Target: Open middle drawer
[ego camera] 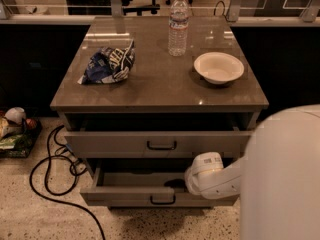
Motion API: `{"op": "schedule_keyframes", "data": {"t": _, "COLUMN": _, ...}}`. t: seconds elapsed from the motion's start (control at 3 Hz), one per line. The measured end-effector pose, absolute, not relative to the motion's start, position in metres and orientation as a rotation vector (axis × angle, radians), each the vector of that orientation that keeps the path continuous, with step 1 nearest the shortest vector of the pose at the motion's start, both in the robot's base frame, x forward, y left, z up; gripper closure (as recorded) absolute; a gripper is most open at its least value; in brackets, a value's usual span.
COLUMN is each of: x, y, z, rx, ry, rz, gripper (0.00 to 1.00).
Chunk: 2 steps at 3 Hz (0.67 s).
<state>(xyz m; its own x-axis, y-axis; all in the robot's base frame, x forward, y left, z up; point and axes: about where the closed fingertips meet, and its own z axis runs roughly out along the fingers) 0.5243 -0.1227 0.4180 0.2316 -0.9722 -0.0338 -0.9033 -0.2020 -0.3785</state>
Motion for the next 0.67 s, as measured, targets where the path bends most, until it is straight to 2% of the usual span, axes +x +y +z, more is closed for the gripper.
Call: {"op": "schedule_keyframes", "data": {"t": 0.67, "x": 0.476, "y": -0.128, "z": 0.408, "rx": -2.309, "ry": 1.793, "rz": -0.191, "gripper": 1.00}}
